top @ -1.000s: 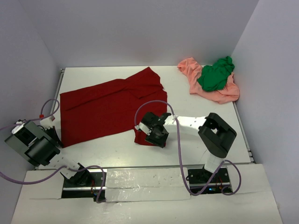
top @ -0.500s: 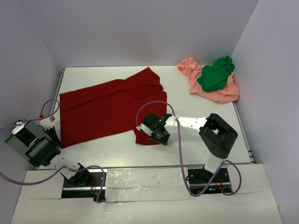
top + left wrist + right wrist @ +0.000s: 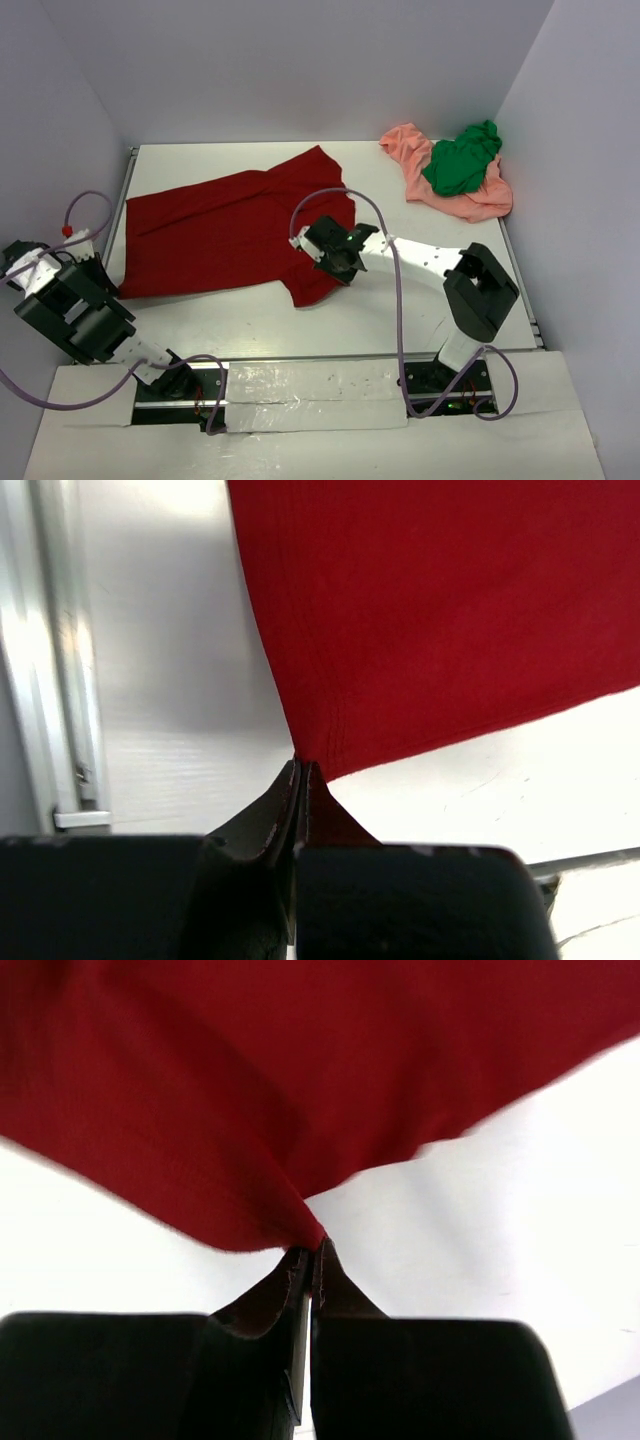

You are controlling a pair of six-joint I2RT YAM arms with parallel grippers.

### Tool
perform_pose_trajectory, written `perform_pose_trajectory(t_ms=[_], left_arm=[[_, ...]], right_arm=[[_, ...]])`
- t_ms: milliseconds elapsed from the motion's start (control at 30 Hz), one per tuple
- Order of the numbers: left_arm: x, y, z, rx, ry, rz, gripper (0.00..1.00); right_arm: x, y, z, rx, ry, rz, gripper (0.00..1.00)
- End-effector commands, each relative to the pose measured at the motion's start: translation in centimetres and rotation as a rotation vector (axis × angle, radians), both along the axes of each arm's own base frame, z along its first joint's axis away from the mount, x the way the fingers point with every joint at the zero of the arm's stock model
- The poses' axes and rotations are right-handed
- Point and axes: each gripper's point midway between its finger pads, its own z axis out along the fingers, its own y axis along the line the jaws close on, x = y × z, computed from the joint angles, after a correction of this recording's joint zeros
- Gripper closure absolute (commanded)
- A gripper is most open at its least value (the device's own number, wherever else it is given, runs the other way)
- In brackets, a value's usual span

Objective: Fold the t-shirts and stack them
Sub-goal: Fold the tshirt

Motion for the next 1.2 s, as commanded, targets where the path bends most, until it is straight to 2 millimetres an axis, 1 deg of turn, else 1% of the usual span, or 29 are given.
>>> perform_pose_trajectory(t_ms=[0, 67, 100, 133, 167, 200, 233, 267, 333, 367, 400, 433, 467, 500, 533, 567, 600, 633, 667, 700, 733, 767, 800, 833, 900, 1033, 1100, 1133, 1167], left_arm=[[1.9, 0.4, 3.6, -0.003, -0.113, 0.006, 1.00], [2.5, 0.7, 4.4, -0.005, -0.136, 0.013, 1.00], [2.9, 0.7, 4.7, -0.010, -0.148, 0.011, 1.00], [3.3, 0.9, 5.1, -0.006, -0.162, 0.010, 1.00], [3.5, 1.0, 5.2, -0.016, -0.164, 0.019, 1.00], [3.8, 0.8, 5.3, -0.024, -0.170, 0.016, 1.00], [4.1, 1.0, 5.5, -0.027, -0.175, 0.010, 1.00], [4.5, 0.8, 5.6, -0.037, -0.180, 0.013, 1.00], [5.0, 0.8, 5.9, -0.038, -0.190, 0.010, 1.00], [5.4, 0.7, 6.0, -0.038, -0.198, 0.002, 1.00], [6.0, 0.7, 6.2, -0.032, -0.212, -0.003, 1.00], [6.3, 0.6, 6.2, -0.041, -0.214, 0.006, 1.00], [6.8, 0.4, 6.4, -0.039, -0.223, -0.006, 1.00], [7.4, 0.4, 6.6, -0.039, -0.237, -0.013, 1.00], [7.9, 0.3, 6.7, -0.047, -0.245, -0.004, 1.00], [8.4, 0.0, 6.9, -0.050, -0.255, -0.013, 1.00], [9.2, 0.1, 7.2, -0.052, -0.270, -0.007, 1.00], [9.6, -0.1, 7.4, -0.056, -0.280, -0.009, 1.00], [10.2, -0.3, 7.6, -0.059, -0.291, -0.018, 1.00], [10.8, -0.3, 7.7, -0.059, -0.300, -0.018, 1.00], [11.5, -0.2, 8.0, -0.053, -0.318, -0.007, 1.00], [12.2, -0.3, 8.3, -0.047, -0.331, -0.018, 1.00], [12.7, -0.4, 8.4, -0.055, -0.336, -0.003, 1.00], [13.6, -0.3, 8.6, -0.041, -0.359, -0.008, 1.00], [14.5, -0.2, 8.8, -0.040, -0.371, 0.005, 1.00], [16.2, -0.1, 8.6, -0.030, -0.385, 0.005, 1.00], [16.6, -0.1, 8.0, -0.037, -0.375, 0.013, 1.00], [16.9, 0.0, 8.0, -0.032, -0.380, 0.014, 1.00], [17.1, 0.0, 7.6, -0.033, -0.375, 0.011, 1.00]], right_arm=[[4.8, 1.4, 5.3, 0.104, -0.169, -0.044, 1.00], [6.2, 1.4, 5.9, 0.113, -0.186, -0.059, 1.00], [7.6, 1.5, 7.1, 0.136, -0.212, -0.076, 1.00], [8.2, 1.6, 7.5, 0.140, -0.219, -0.078, 1.00], [8.9, 1.7, 7.3, 0.133, -0.218, -0.077, 1.00], [10.2, 1.9, 8.5, 0.152, -0.244, -0.090, 1.00], [10.9, 2.0, 8.2, 0.147, -0.238, -0.091, 1.00], [12.0, 2.3, 9.3, 0.171, -0.256, -0.101, 1.00], [13.3, 2.5, 9.1, 0.172, -0.255, -0.109, 1.00], [14.2, 3.1, 10.0, 0.199, -0.268, -0.109, 1.00], [14.8, 3.1, 10.1, 0.199, -0.271, -0.115, 1.00], [15.4, 3.5, 9.2, 0.187, -0.260, -0.113, 1.00], [16.3, 4.1, 10.1, 0.206, -0.280, -0.112, 1.00], [17.0, 4.2, 8.9, 0.188, -0.266, -0.117, 1.00], [17.9, 4.9, 9.9, 0.208, -0.288, -0.115, 1.00], [18.4, 5.1, 9.8, 0.207, -0.287, -0.116, 1.00], [19.1, 5.2, 8.8, 0.198, -0.276, -0.119, 1.00], [20.0, 5.8, 9.9, 0.217, -0.300, -0.119, 1.00], [20.6, 5.9, 9.8, 0.212, -0.305, -0.125, 1.00], [21.2, 6.0, 8.7, 0.200, -0.292, -0.125, 1.00], [22.5, 6.2, 10.2, 0.226, -0.326, -0.139, 1.00], [23.0, 6.3, 10.2, 0.227, -0.330, -0.143, 1.00], [23.7, 6.3, 9.2, 0.213, -0.322, -0.146, 1.00], [24.9, 6.4, 10.6, 0.232, -0.357, -0.157, 1.00], [26.6, 6.4, 11.1, 0.237, -0.382, -0.168, 1.00], [29.3, 5.1, 11.8, 0.240, -0.434, -0.209, 1.00], [30.4, 4.1, 11.4, 0.228, -0.442, -0.227, 1.00], [31.0, 3.5, 11.8, 0.225, -0.461, -0.240, 1.00], [31.3, 3.2, 11.3, 0.217, -0.459, -0.245, 1.00]])
